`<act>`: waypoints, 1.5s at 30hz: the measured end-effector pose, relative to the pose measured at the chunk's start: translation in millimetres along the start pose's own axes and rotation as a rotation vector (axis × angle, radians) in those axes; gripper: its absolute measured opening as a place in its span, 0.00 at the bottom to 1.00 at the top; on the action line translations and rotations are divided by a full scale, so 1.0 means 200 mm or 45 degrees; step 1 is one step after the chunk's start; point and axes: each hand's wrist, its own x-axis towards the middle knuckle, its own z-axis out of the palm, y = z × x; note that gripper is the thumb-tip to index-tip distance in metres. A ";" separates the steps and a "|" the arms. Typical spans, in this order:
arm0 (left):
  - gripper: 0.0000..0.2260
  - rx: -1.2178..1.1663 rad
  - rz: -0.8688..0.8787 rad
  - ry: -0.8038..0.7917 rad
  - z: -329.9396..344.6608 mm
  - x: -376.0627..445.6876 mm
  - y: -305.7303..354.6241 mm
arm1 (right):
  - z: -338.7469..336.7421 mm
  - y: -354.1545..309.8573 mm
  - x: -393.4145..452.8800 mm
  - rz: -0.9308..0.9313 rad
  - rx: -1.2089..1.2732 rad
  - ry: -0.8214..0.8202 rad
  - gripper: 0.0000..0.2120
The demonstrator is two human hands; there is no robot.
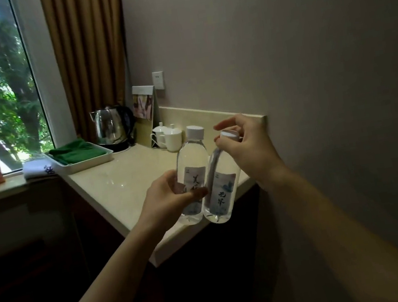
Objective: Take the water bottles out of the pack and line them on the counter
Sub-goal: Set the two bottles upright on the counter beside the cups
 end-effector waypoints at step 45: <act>0.23 -0.087 -0.072 -0.344 -0.30 1.53 -0.58 | 0.81 0.77 1.03 0.223 -0.155 0.262 0.07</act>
